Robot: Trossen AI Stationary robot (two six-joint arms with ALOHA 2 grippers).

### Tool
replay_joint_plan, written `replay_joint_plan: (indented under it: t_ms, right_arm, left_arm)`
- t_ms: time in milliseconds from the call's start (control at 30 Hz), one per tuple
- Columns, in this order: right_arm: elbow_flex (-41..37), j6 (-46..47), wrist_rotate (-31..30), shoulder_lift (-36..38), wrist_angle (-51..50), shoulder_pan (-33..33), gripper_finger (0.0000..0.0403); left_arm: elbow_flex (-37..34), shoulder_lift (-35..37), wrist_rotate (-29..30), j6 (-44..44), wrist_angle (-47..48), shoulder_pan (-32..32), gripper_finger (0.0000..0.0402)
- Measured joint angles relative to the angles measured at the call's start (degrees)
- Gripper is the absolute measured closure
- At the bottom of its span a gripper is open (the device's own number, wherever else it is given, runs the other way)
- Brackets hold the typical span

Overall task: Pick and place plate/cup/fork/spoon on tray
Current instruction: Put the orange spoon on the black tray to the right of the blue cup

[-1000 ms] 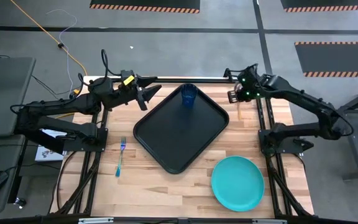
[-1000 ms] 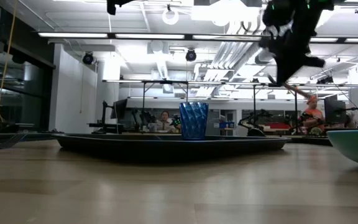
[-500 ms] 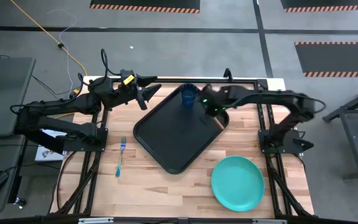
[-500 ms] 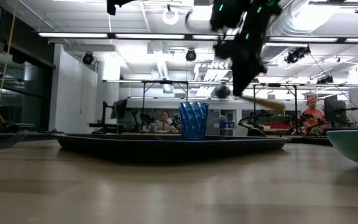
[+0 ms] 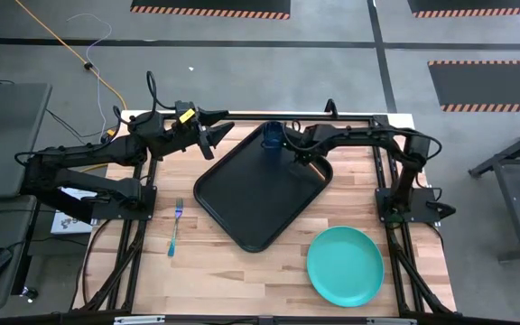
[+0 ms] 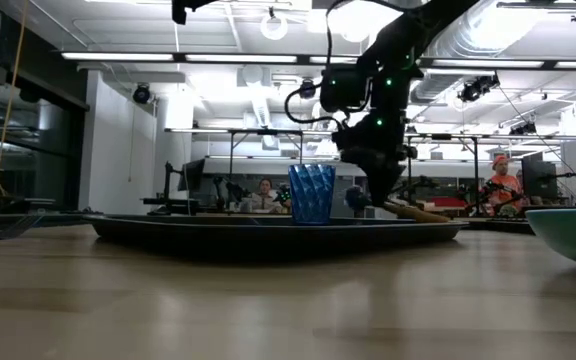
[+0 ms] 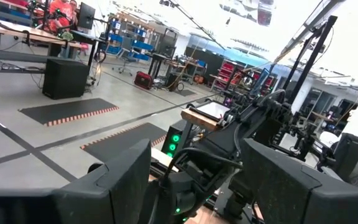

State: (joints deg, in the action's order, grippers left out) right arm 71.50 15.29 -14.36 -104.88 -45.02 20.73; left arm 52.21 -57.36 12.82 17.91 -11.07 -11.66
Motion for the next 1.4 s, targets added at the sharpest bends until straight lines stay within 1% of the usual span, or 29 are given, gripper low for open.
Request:
replay_joint_plan:
  t_ms: [267,600,1133,1233,1400]
  right_arm:
    - [0.0,-1.83,-2.16,-2.93,0.18,-0.35,0.0402]
    - [0.0,2.72,-3.64,-5.05,0.47,-0.52,0.0403]
    - [0.0,5.35,-1.64,-4.92,0.57,-0.5,0.04]
    - [0.0,5.36,-0.8,-4.59,0.62,-0.52,0.0384]
    - [0.0,5.32,0.61,-4.09,0.53,-0.52,0.0333]
  left_arm:
    - [0.0,0.0,0.0,-0.01,0.0,0.0,0.0161]
    - [0.0,0.0,0.0,0.0,-0.02,0.0,0.0161]
    - [0.0,0.0,0.0,0.0,-0.04,0.0,0.0161]
    - [0.0,0.0,0.0,0.0,-0.04,0.0,0.0161]
    - [0.0,0.0,-0.02,0.0,-0.04,0.0,0.0161]
